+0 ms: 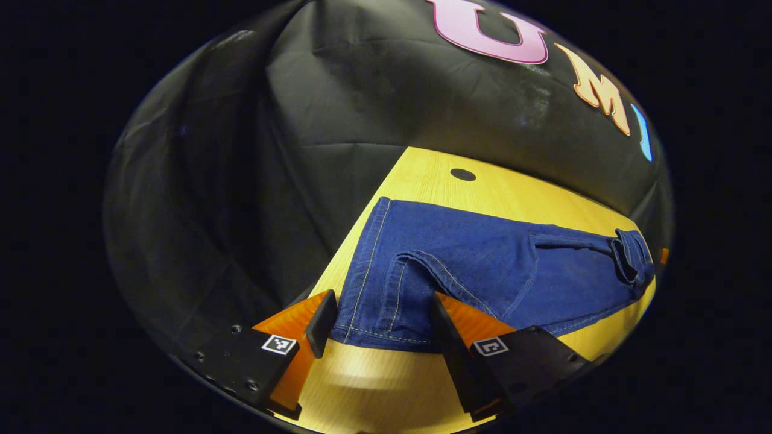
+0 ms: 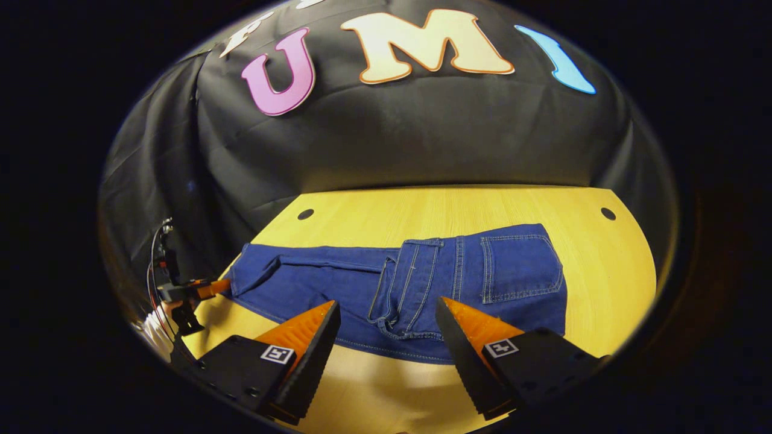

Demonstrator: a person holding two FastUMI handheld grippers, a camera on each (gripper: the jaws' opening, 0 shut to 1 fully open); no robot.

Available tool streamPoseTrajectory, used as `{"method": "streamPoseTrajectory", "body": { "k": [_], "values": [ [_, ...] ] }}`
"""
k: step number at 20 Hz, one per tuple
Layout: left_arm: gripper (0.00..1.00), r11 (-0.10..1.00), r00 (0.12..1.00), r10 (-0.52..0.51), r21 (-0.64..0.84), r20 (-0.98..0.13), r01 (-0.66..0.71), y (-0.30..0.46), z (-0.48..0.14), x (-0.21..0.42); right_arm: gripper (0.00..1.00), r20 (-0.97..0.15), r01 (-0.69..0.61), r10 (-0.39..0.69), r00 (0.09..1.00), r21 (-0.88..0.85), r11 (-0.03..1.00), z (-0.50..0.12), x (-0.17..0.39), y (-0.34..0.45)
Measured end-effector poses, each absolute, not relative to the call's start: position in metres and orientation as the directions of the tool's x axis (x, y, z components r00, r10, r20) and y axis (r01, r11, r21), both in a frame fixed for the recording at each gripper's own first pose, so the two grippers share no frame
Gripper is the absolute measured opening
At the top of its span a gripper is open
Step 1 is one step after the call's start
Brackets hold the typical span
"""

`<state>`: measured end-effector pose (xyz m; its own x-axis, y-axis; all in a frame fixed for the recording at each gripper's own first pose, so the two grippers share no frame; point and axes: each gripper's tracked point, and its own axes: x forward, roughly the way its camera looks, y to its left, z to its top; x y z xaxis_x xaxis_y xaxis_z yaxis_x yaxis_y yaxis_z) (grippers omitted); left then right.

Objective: Grasp the waist and the cuffs of the jeans and fold them to make the two legs overlap; first hold the waist and fold one-third of the jeans toward the cuffs, then hold the cuffs and fold the remaining one-third in the same direction to finish folding.

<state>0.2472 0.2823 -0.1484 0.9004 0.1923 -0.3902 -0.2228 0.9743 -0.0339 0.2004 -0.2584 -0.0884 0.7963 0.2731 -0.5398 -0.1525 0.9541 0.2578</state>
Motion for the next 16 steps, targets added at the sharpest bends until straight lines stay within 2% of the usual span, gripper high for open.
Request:
{"method": "streamPoseTrajectory", "body": {
  "k": [1, 3, 4, 5, 7, 8, 10, 12, 13, 16],
  "values": [
    [0.90, 0.972, 0.902, 0.200, -0.037, -0.382, -0.232, 0.283, -0.147, 0.248, 0.98, -0.528, -0.146, 0.272, 0.804, 0.268, 0.952, -0.083, 0.203, -0.260],
    [0.84, 0.969, 0.903, 0.211, -0.044, -0.374, -0.245, 0.285, -0.148, 0.249, 0.98, -0.518, -0.133, 0.262, 0.814, 0.274, 0.952, -0.079, 0.206, -0.264],
    [0.75, 0.969, 0.906, 0.211, -0.043, -0.367, -0.243, 0.282, -0.148, 0.249, 0.94, -0.517, -0.129, 0.255, 0.817, 0.268, 0.955, -0.079, 0.205, -0.267],
    [0.73, 0.970, 0.907, 0.208, -0.042, -0.366, -0.239, 0.277, -0.149, 0.251, 0.98, -0.520, -0.127, 0.250, 0.817, 0.261, 0.957, -0.080, 0.205, -0.269],
    [0.48, 0.974, 0.918, 0.181, -0.063, -0.352, -0.217, 0.262, -0.144, 0.255, 0.98, -0.526, -0.126, 0.246, 0.814, 0.253, 0.959, -0.081, 0.202, -0.270],
    [0.35, 0.974, 0.921, 0.177, -0.074, -0.348, -0.215, 0.258, -0.145, 0.259, 0.94, -0.528, -0.127, 0.247, 0.813, 0.252, 0.959, -0.081, 0.201, -0.269],
    [0.09, 0.976, 0.927, 0.164, -0.084, -0.339, -0.203, 0.256, -0.144, 0.260, 0.98, -0.529, -0.128, 0.248, 0.812, 0.253, 0.959, -0.081, 0.198, -0.268],
    [0.01, 0.972, 0.926, 0.167, -0.102, -0.339, -0.213, 0.255, -0.143, 0.261, 0.98, -0.535, -0.127, 0.242, 0.810, 0.242, 0.962, -0.082, 0.194, -0.270],
    [0.01, 0.971, 0.922, 0.169, -0.099, -0.347, -0.216, 0.255, -0.142, 0.259, 0.94, -0.537, -0.126, 0.238, 0.810, 0.237, 0.963, -0.081, 0.191, -0.272],
    [0.00, 0.973, 0.929, 0.159, -0.108, -0.333, -0.205, 0.253, -0.126, 0.257, 0.94, -0.535, -0.109, 0.218, 0.816, 0.228, 0.968, -0.076, 0.182, -0.287]
  ]
}}
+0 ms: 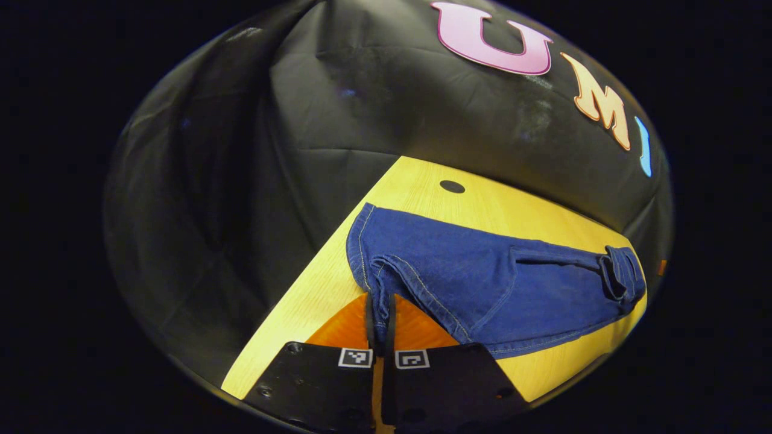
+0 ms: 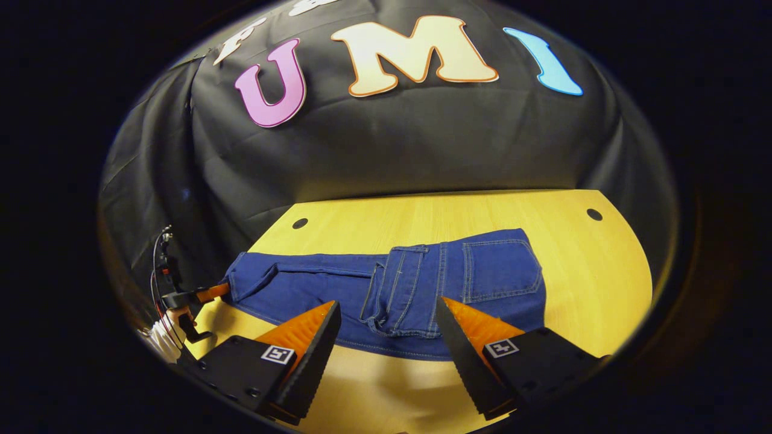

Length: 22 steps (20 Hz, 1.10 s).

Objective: Grasp the waist and the cuffs of the jeans and fold them to make the two legs overlap; first hold the waist and fold one-third of the jeans toward the cuffs, then hold the cuffs and fold the remaining one-third in the same direction to finish folding.

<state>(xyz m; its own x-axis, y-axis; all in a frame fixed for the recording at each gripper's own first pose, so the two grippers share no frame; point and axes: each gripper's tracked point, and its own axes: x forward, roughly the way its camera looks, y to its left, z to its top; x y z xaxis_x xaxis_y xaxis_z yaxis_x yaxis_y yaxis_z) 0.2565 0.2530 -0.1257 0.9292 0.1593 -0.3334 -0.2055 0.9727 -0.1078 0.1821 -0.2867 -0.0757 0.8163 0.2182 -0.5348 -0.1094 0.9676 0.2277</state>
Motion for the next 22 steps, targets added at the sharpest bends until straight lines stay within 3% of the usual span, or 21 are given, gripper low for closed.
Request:
{"method": "streamPoseTrajectory", "body": {
  "k": [1, 6, 7, 8, 18, 19, 21, 22],
  "values": [
    [0.00, 0.973, 0.938, 0.149, -0.122, -0.314, -0.195, 0.249, -0.113, 0.255, 0.98, -0.531, -0.099, 0.210, 0.821, 0.230, 0.968, -0.073, 0.179, -0.294],
    [0.00, 0.973, 0.967, 0.103, -0.177, -0.233, -0.146, 0.210, -0.047, 0.248, 0.98, -0.506, -0.043, 0.176, 0.845, 0.263, 0.964, -0.061, 0.166, -0.341],
    [0.00, 0.973, 0.973, 0.092, -0.189, -0.214, -0.134, 0.195, -0.032, 0.251, 0.94, -0.501, -0.036, 0.174, 0.848, 0.275, 0.961, -0.059, 0.163, -0.352],
    [0.00, 0.973, 0.977, 0.085, -0.195, -0.194, -0.123, 0.178, -0.019, 0.253, 0.98, -0.496, -0.030, 0.175, 0.851, 0.286, 0.958, -0.059, 0.161, -0.364],
    [0.00, 0.987, 0.992, -0.050, -0.155, -0.116, 0.032, -0.022, 0.060, 0.300, 0.93, -0.478, 0.002, 0.175, 0.860, 0.348, 0.938, -0.062, 0.147, -0.499],
    [0.00, 0.987, 0.991, -0.076, -0.152, -0.108, 0.059, -0.042, 0.063, 0.304, 0.98, -0.475, 0.008, 0.170, 0.863, 0.350, 0.937, -0.061, 0.147, -0.511],
    [0.00, 0.985, 0.987, -0.117, -0.138, -0.112, 0.101, -0.085, 0.067, 0.312, 0.98, -0.464, 0.011, 0.172, 0.869, 0.366, 0.930, -0.058, 0.144, -0.526],
    [0.00, 0.984, 0.984, -0.139, -0.129, -0.109, 0.124, -0.107, 0.070, 0.316, 0.94, -0.460, 0.013, 0.171, 0.871, 0.370, 0.929, -0.060, 0.143, -0.532]
  ]
}}
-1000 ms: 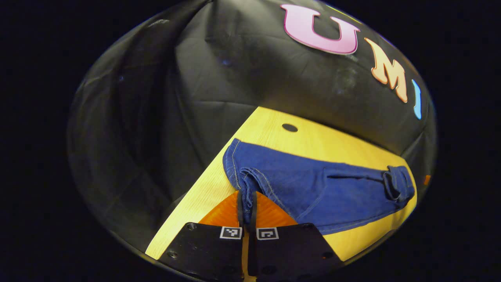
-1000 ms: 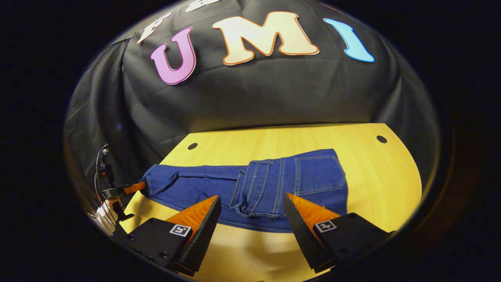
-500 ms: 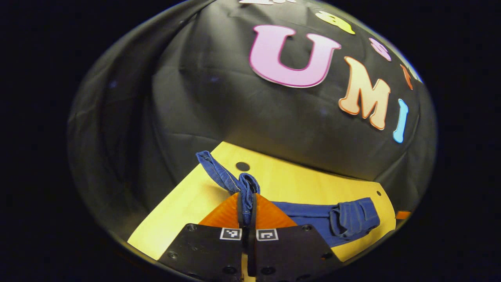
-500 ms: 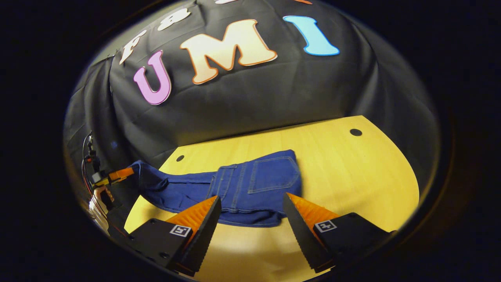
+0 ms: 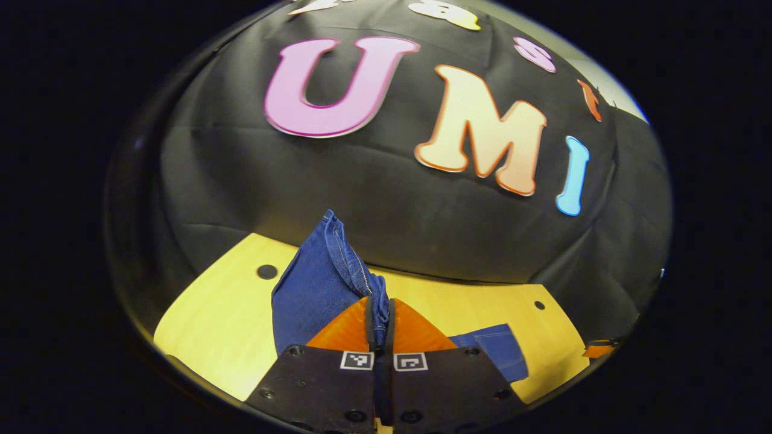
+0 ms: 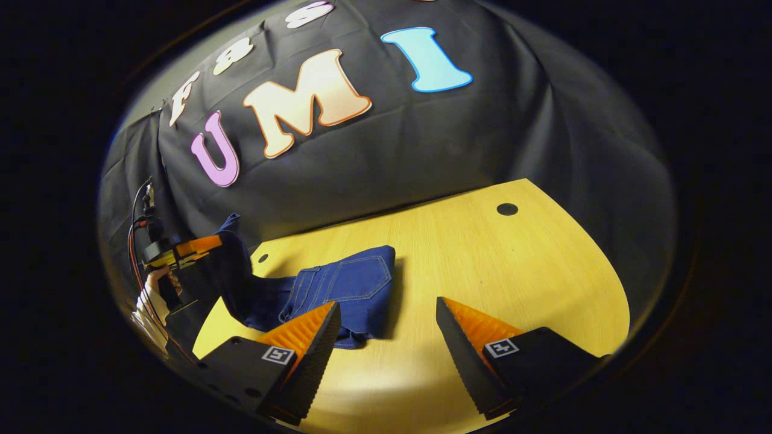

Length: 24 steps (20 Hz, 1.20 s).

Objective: Grasp the waist and the cuffs of the jeans and fold them to make the two legs overlap; first hold the waist and fold one-third of the jeans toward the cuffs, then hold the cuffs and fold the remaining one-third in the same direction to finish folding.

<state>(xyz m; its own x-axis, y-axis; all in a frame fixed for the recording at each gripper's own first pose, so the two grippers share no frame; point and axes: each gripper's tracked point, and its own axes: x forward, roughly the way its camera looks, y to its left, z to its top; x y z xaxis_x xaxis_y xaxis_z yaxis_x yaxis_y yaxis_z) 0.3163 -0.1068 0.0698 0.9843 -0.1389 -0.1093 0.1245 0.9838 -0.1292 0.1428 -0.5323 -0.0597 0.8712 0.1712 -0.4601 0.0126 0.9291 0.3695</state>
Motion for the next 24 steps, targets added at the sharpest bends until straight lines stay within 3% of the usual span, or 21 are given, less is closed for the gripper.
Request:
{"method": "streamPoseTrajectory", "body": {
  "k": [1, 2, 4, 6, 7, 9, 10, 13, 16, 17, 19, 20, 21, 23, 24],
  "values": [
    [0.00, 0.982, 0.980, -0.162, -0.113, -0.115, 0.149, -0.131, 0.072, 0.321, 0.98, -0.463, 0.016, 0.169, 0.870, 0.369, 0.929, -0.062, 0.141, -0.538],
    [0.00, 0.981, 0.976, -0.179, -0.095, -0.122, 0.168, -0.152, 0.071, 0.324, 0.94, -0.467, 0.018, 0.170, 0.868, 0.371, 0.929, -0.065, 0.138, -0.543],
    [0.00, 0.974, 0.964, -0.222, -0.063, -0.143, 0.215, -0.198, 0.067, 0.331, 0.98, -0.469, 0.024, 0.170, 0.867, 0.379, 0.925, -0.071, 0.133, -0.551],
    [0.00, 0.963, 0.948, -0.270, -0.035, -0.167, 0.268, -0.242, 0.058, 0.335, 0.98, -0.473, 0.031, 0.168, 0.865, 0.385, 0.922, -0.078, 0.129, -0.559],
    [0.00, 0.957, 0.939, -0.288, -0.021, -0.186, 0.289, -0.262, 0.050, 0.333, 0.94, -0.475, 0.033, 0.170, 0.864, 0.389, 0.921, -0.081, 0.126, -0.562],
    [0.00, 0.942, 0.919, -0.322, 0.017, -0.227, 0.334, -0.296, 0.030, 0.325, 0.98, -0.480, 0.037, 0.169, 0.861, 0.389, 0.921, -0.086, 0.121, -0.568],
    [0.00, 0.934, 0.911, -0.330, 0.050, -0.247, 0.353, -0.311, 0.015, 0.323, 0.94, -0.486, 0.040, 0.166, 0.858, 0.385, 0.922, -0.087, 0.118, -0.570],
    [0.00, 0.903, 0.886, -0.331, 0.164, -0.325, 0.398, -0.328, -0.043, 0.294, 0.98, -0.498, 0.045, 0.158, 0.853, 0.371, 0.928, -0.090, 0.114, -0.580],
    [0.00, 0.887, 0.851, -0.317, 0.186, -0.418, 0.422, -0.333, -0.098, 0.268, 0.98, -0.505, 0.043, 0.161, 0.848, 0.369, 0.928, -0.094, 0.111, -0.582],
    [0.00, 0.885, 0.848, -0.312, 0.194, -0.428, 0.423, -0.330, -0.109, 0.263, 0.94, -0.506, 0.042, 0.162, 0.847, 0.367, 0.929, -0.095, 0.111, -0.582],
    [0.00, 0.880, 0.841, -0.292, 0.216, -0.456, 0.422, -0.326, -0.131, 0.259, 0.98, -0.506, 0.032, 0.170, 0.846, 0.366, 0.930, -0.095, 0.111, -0.578],
    [0.01, 0.878, 0.832, -0.279, 0.223, -0.479, 0.423, -0.323, -0.144, 0.256, 0.94, -0.505, 0.026, 0.176, 0.845, 0.366, 0.930, -0.095, 0.110, -0.575],
    [0.03, 0.873, 0.823, -0.279, 0.227, -0.494, 0.432, -0.324, -0.154, 0.253, 0.98, -0.507, 0.020, 0.181, 0.843, 0.364, 0.931, -0.095, 0.109, -0.572],
    [0.11, 0.861, 0.815, -0.295, 0.231, -0.499, 0.453, -0.329, -0.161, 0.251, 0.94, -0.502, 0.007, 0.191, 0.843, 0.366, 0.931, -0.092, 0.108, -0.565],
    [0.21, 0.860, 0.816, -0.307, 0.224, -0.490, 0.458, -0.330, -0.159, 0.249, 0.98, -0.499, 0.002, 0.195, 0.845, 0.366, 0.931, -0.090, 0.107, -0.561]
  ]
}}
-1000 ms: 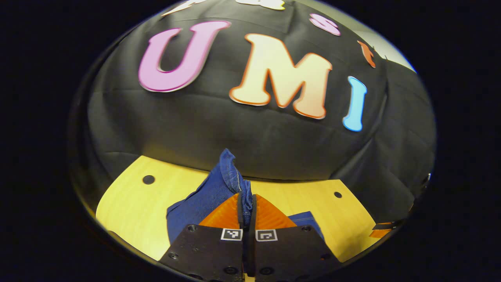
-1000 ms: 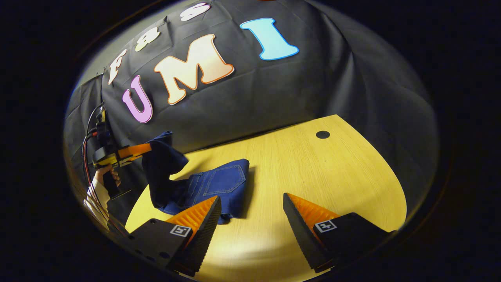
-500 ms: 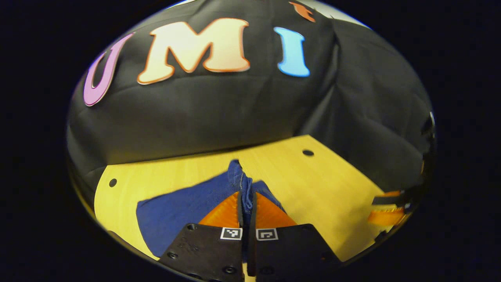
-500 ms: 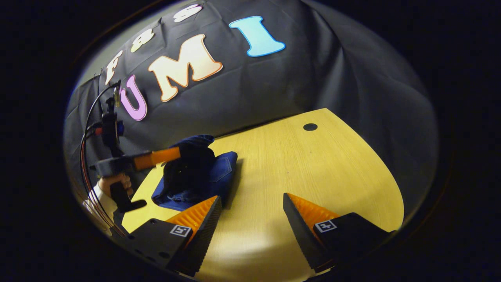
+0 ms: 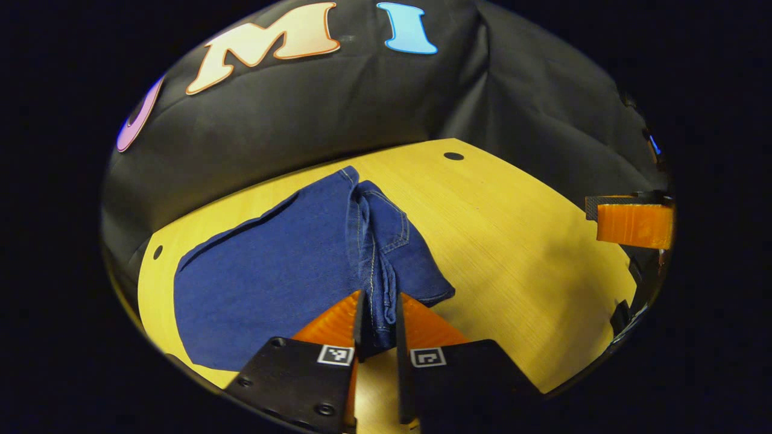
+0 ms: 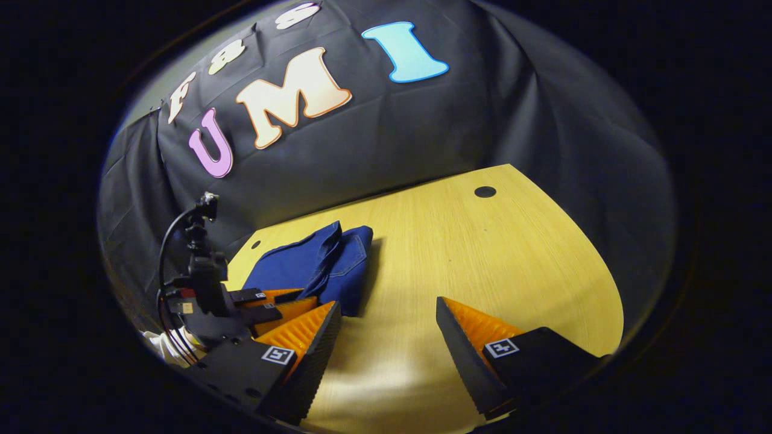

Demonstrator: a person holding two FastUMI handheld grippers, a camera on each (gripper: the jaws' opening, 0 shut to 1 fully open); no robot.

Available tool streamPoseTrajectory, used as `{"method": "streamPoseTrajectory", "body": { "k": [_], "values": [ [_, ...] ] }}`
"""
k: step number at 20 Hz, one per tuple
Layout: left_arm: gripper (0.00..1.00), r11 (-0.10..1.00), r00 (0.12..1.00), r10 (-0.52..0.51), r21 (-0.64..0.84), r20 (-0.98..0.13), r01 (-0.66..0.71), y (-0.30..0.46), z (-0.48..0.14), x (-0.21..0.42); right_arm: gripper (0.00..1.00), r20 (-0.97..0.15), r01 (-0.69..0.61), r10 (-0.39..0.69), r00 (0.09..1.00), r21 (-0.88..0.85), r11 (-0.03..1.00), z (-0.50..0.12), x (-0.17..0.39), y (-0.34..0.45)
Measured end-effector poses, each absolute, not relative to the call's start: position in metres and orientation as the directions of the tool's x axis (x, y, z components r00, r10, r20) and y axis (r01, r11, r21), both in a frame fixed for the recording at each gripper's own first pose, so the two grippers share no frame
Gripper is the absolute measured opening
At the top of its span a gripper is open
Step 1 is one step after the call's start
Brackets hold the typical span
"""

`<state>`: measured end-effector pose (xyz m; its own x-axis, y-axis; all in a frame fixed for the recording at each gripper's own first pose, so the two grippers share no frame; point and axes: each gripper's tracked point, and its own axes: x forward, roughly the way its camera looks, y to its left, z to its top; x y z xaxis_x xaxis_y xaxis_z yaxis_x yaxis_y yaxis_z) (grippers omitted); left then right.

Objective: Grasp the waist and the cuffs of the jeans and fold them to make the two legs overlap; first hold the waist and fold one-third of the jeans toward the cuffs, then hold the cuffs and fold the remaining one-third in the same direction to finish folding.

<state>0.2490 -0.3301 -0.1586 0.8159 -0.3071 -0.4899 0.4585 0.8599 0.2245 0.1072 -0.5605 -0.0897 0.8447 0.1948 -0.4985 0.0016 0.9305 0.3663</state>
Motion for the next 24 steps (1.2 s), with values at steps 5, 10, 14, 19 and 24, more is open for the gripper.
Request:
{"method": "streamPoseTrajectory", "body": {
  "k": [5, 10, 14, 19, 24],
  "values": [
    [0.75, 0.875, 0.823, -0.351, 0.156, -0.446, 0.458, -0.317, -0.123, 0.219, 0.98, -0.486, -0.013, 0.185, 0.854, 0.336, 0.942, -0.074, 0.097, -0.540],
    [0.83, 0.938, 0.910, -0.270, 0.129, -0.314, 0.323, -0.233, -0.064, 0.187, 0.98, -0.424, -0.049, 0.191, 0.885, 0.325, 0.945, -0.041, 0.093, -0.491],
    [0.82, 0.962, 0.943, -0.172, 0.156, -0.285, 0.223, -0.156, -0.047, 0.159, 0.94, -0.371, -0.088, 0.216, 0.903, 0.334, 0.939, -0.014, 0.088, -0.441],
    [0.81, 0.981, 0.961, -0.122, 0.118, -0.249, 0.155, -0.108, -0.034, 0.142, 0.98, -0.314, -0.119, 0.226, 0.922, 0.325, 0.938, 0.010, 0.076, -0.403],
    [0.81, 0.983, 0.964, -0.132, 0.094, -0.231, 0.158, -0.093, -0.033, 0.133, 0.98, -0.310, -0.094, 0.195, 0.931, 0.311, 0.946, 0.012, 0.065, -0.393]
  ]
}}
